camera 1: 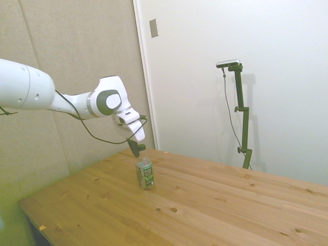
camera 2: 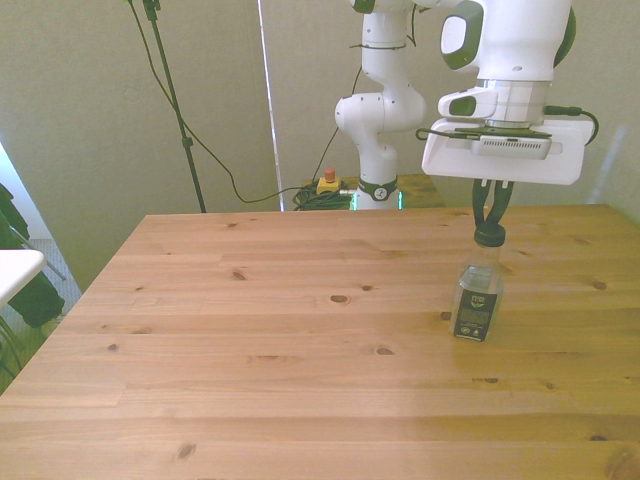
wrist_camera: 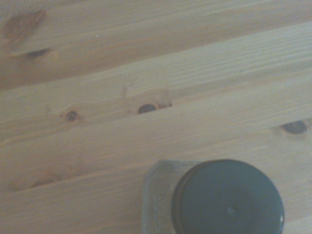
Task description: Knock down the bottle
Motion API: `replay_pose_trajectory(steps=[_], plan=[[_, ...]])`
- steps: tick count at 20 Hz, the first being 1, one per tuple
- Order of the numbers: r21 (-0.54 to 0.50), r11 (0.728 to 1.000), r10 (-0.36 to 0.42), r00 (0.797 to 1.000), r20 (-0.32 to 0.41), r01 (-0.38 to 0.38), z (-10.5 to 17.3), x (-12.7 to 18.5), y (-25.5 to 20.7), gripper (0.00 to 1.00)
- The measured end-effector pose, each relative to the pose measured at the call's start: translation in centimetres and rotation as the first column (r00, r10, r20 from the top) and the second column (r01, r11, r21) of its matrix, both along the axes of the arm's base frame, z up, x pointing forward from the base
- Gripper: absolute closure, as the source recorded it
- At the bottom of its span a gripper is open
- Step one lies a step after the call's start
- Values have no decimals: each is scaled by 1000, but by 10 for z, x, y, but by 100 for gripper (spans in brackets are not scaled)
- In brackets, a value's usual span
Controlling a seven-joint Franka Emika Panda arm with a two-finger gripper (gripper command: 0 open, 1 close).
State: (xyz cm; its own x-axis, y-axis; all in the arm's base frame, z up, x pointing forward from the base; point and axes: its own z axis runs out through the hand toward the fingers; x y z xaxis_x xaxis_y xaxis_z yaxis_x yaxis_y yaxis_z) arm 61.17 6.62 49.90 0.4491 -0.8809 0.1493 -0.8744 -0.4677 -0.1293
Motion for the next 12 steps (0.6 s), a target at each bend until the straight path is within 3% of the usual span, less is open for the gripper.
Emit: replay_pose_trajectory(steps=[12], plan=[[-23,997,-69,997,34,70,-3,90,-19,100]])
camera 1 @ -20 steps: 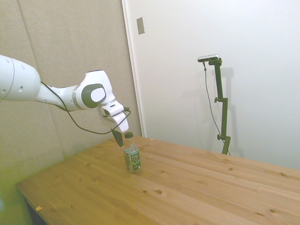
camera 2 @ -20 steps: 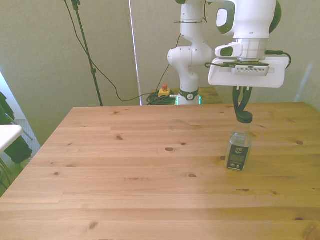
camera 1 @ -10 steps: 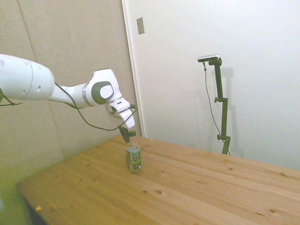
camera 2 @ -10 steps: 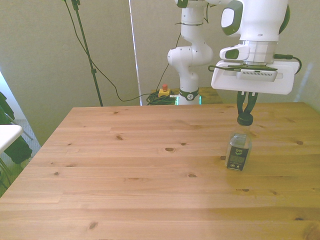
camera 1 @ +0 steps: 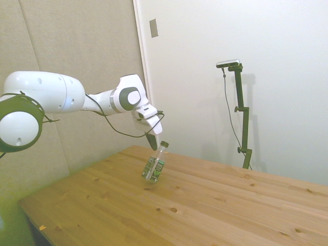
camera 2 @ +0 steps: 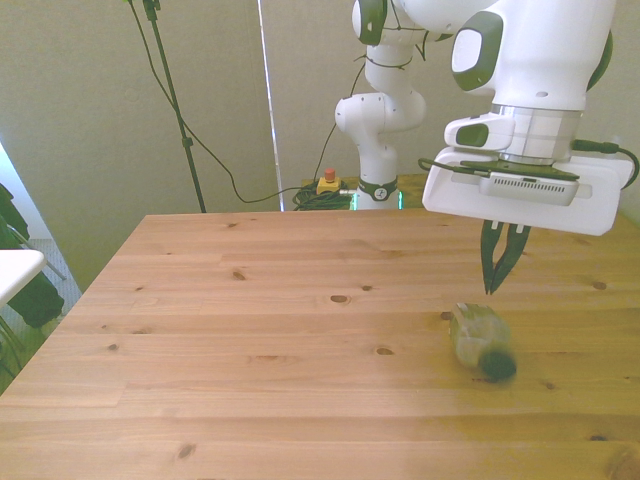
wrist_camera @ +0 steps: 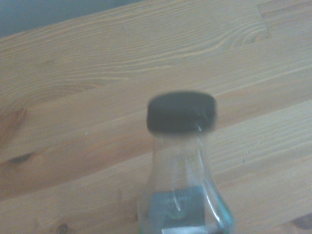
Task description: Knock down the bottle
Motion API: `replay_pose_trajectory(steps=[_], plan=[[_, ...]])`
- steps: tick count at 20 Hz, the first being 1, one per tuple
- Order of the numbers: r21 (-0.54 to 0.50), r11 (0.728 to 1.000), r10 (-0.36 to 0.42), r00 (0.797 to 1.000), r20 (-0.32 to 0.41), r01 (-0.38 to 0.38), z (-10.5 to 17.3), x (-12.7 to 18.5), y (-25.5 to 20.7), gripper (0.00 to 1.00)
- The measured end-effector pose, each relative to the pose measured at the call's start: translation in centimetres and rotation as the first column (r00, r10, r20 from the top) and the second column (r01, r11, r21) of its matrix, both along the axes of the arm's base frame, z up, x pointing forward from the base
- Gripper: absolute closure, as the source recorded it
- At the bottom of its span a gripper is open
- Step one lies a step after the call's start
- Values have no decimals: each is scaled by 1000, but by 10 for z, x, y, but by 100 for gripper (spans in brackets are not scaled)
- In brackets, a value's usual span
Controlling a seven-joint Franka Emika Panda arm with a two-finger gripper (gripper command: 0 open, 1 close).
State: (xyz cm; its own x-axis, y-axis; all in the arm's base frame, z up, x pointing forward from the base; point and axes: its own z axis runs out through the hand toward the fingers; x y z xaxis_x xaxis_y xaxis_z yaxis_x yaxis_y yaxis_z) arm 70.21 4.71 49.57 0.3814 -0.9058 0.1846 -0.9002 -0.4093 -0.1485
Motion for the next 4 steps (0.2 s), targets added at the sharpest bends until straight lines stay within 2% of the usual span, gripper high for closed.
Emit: replay_pose_trajectory(steps=[4], plan=[[-4,1000,-19,1000,24,20,0,13,-4,100]])
